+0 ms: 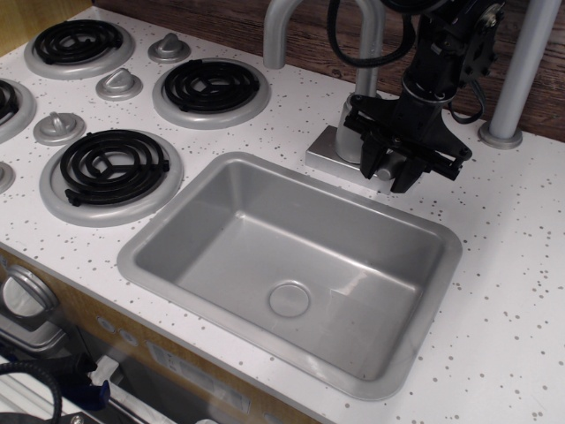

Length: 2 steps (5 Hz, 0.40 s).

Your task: Lever vertical to front

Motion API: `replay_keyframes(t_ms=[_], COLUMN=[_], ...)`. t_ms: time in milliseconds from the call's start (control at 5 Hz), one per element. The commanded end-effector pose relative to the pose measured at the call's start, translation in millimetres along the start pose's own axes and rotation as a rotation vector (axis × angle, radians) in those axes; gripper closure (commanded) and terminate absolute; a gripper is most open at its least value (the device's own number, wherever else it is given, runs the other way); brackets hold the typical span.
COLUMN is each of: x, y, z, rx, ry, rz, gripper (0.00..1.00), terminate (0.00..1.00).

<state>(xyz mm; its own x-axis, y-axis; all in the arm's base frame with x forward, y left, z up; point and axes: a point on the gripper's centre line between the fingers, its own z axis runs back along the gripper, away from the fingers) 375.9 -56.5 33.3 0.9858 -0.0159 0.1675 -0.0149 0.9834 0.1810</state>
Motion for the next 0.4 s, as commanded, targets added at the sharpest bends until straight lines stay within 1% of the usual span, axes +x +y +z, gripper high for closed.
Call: replay_keyframes(t_ms=[0,200], x=[0.7,-8.9], y=[9.3,11.6], z=[10.3,24.5], rx=[0.019,0.067], ry=[-0.014,-0.008], rz=[0.024,0.060], gripper=[0.00,0.00], terminate=[0.00,1.00])
